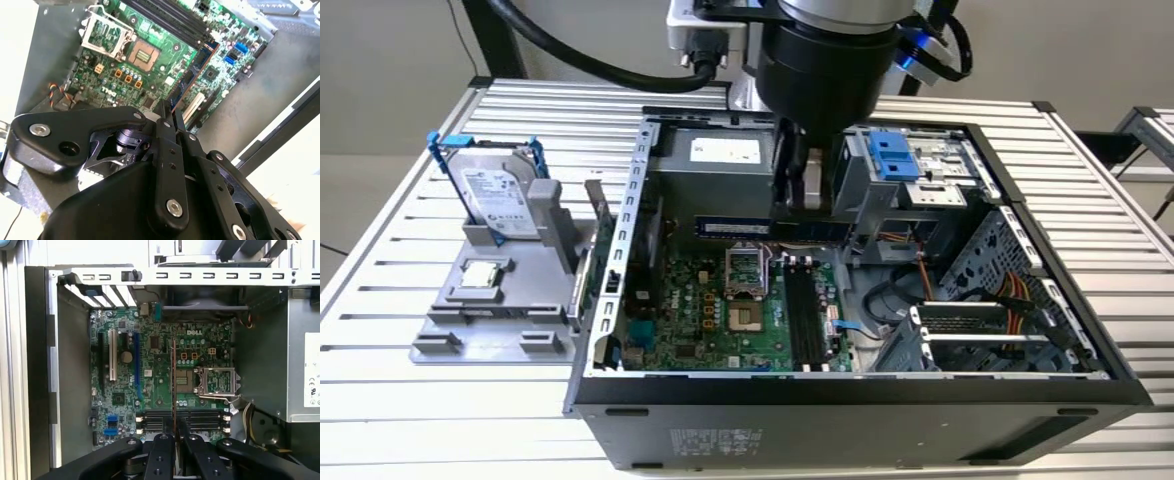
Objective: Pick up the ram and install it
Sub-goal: 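Pick up the ram and move it above insertion slot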
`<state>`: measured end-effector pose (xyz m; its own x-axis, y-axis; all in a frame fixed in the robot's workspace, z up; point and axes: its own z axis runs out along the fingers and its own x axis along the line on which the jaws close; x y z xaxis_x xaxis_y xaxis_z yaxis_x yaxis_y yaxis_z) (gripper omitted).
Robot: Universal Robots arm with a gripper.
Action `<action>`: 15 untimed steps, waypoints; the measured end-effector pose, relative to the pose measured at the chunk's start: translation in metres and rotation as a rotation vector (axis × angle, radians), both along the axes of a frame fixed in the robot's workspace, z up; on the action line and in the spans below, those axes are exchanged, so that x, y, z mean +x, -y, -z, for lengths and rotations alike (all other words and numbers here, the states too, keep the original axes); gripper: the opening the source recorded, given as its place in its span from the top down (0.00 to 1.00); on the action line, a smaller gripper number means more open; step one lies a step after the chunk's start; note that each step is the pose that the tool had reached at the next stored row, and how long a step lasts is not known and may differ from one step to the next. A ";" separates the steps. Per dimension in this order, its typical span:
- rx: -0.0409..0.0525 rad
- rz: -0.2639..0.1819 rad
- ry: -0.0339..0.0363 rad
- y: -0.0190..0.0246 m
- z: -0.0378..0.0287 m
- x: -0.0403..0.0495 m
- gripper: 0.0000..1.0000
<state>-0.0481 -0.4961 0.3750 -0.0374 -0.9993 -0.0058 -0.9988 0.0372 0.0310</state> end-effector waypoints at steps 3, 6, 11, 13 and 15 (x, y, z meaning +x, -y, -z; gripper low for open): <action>0.0000 0.000 0.0000 0.0000 0.0000 0.0060 1.00; 0.0001 0.001 0.0000 0.0000 0.0000 0.0117 1.00; 0.0001 0.001 0.0000 0.0000 0.0000 0.0220 1.00; 0.0000 0.001 0.0000 0.0000 0.0000 0.0264 1.00; 0.0000 0.001 0.0000 0.0000 0.0000 0.0307 1.00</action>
<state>-0.0175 -0.4961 0.3750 -0.0388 -0.9992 -0.0058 -0.9988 0.0386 0.0310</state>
